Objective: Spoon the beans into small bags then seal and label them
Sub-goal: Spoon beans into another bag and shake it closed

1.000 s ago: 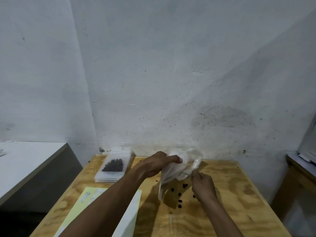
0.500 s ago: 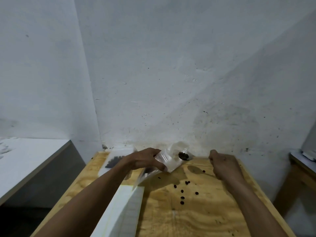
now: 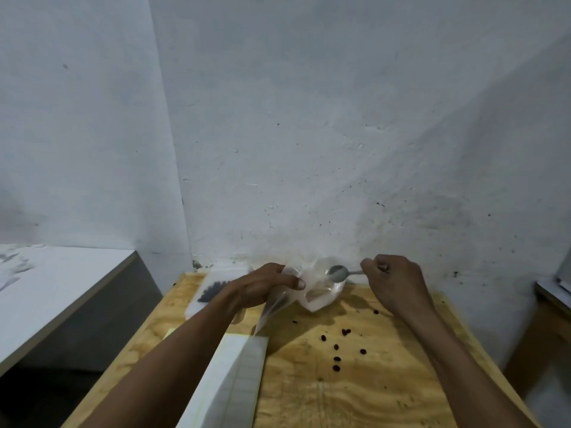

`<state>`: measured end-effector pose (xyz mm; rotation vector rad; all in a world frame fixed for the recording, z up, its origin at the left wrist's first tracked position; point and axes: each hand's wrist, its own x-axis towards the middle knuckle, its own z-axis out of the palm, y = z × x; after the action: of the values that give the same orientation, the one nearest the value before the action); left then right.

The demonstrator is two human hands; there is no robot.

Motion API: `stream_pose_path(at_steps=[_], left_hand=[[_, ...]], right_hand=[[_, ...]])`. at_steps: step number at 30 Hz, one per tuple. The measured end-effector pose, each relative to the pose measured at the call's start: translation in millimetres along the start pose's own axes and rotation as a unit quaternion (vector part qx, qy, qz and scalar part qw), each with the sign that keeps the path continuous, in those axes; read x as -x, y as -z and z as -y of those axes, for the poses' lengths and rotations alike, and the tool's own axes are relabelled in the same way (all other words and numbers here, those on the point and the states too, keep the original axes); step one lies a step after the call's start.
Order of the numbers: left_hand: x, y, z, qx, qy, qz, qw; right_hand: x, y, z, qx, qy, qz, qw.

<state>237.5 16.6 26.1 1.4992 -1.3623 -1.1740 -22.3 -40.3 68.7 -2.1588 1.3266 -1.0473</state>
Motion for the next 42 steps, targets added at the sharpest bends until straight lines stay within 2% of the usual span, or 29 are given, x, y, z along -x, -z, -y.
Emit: stream_pose_path(at_steps=[3, 6, 9, 17, 20, 22, 28, 34, 37, 39, 40, 42], left_hand=[[-3.9, 1.2, 4.2, 0.089, 0.009, 0.006, 0.996], [-8.2, 0.4, 4.5, 0.115, 0.011, 0.016, 0.993], [-4.5, -1.9, -0.9, 0.081, 0.009, 0.021, 0.996], [14.0, -20.3, -15.6, -0.05, 0.022, 0.027, 0.998], [8.7, -28.9, -13.9, -0.08, 0.031, 0.02, 0.996], [1.1, -30.3, -7.1, -0.082, 0.032, -0.016, 0.996], [-12.4, -18.7, 0.1, 0.04, 0.053, -0.102, 0.993], [-17.9, -38.4, -15.6, 0.088, 0.041, -0.085, 0.992], [-19.9, -40.8, -22.6, 0.101, 0.04, -0.076, 0.991], [-18.8, -37.8, -23.2, 0.111, 0.041, -0.069, 0.991], [-18.0, -34.7, -21.9, 0.114, 0.043, -0.068, 0.99], [-14.9, -27.8, -19.3, 0.103, 0.05, -0.076, 0.991]], right_hand=[[11.6, -26.5, -10.9, 0.009, 0.011, 0.054, 0.998], [17.5, -45.5, -17.8, 0.039, 0.008, 0.087, 0.995], [21.1, -58.0, -22.3, 0.079, -0.03, 0.097, 0.992], [25.0, -78.7, -19.1, 0.065, -0.091, 0.095, 0.989], [30.4, -81.3, -17.5, 0.058, -0.088, 0.107, 0.989], [32.2, -80.9, -21.0, 0.067, -0.072, 0.113, 0.989], [39.2, -77.3, -30.6, 0.043, -0.067, 0.119, 0.99], [44.2, -91.5, -21.5, -0.017, -0.133, 0.119, 0.984], [43.4, -96.7, -23.1, -0.146, -0.233, 0.104, 0.956], [42.5, -98.3, -27.8, -0.265, -0.32, 0.096, 0.905], [43.2, -98.4, -30.7, -0.306, -0.348, 0.095, 0.881], [46.1, -97.1, -35.6, -0.339, -0.357, 0.099, 0.865]])
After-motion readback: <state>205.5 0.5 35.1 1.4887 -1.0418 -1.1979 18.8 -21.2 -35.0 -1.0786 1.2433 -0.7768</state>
